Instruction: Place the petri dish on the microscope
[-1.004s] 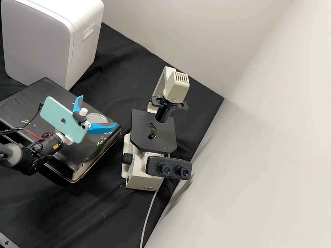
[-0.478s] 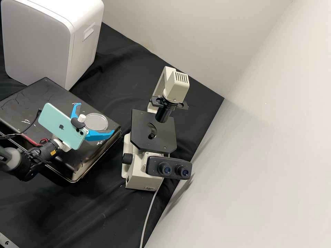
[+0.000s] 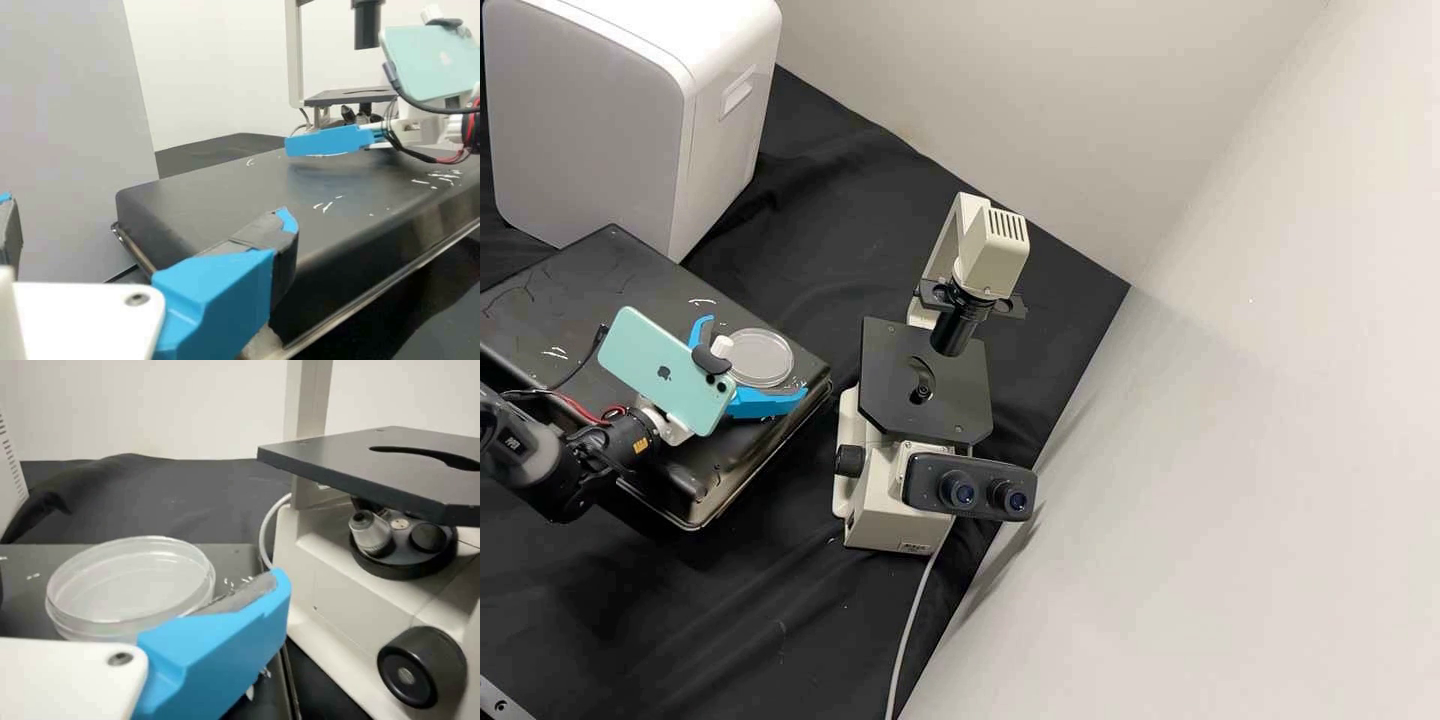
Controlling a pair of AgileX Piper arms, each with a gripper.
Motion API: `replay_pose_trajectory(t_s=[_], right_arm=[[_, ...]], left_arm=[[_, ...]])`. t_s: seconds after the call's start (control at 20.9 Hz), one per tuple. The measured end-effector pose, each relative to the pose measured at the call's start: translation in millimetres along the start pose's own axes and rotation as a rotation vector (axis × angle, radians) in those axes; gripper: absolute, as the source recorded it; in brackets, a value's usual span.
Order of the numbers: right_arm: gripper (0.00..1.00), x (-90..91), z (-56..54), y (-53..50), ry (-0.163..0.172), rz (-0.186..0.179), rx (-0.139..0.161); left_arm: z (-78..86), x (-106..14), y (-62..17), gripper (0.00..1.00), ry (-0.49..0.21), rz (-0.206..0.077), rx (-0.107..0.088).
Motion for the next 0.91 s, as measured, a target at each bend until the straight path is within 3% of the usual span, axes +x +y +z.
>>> replay_pose_trajectory(t_s=[0.91], right_arm=[[1.00, 16.2, 7.2, -5.8, -0.018, 0.004, -0.008]], left_arm=[[0.0, 0.0, 0.0, 1.00, 0.000, 0.000, 0.000]])
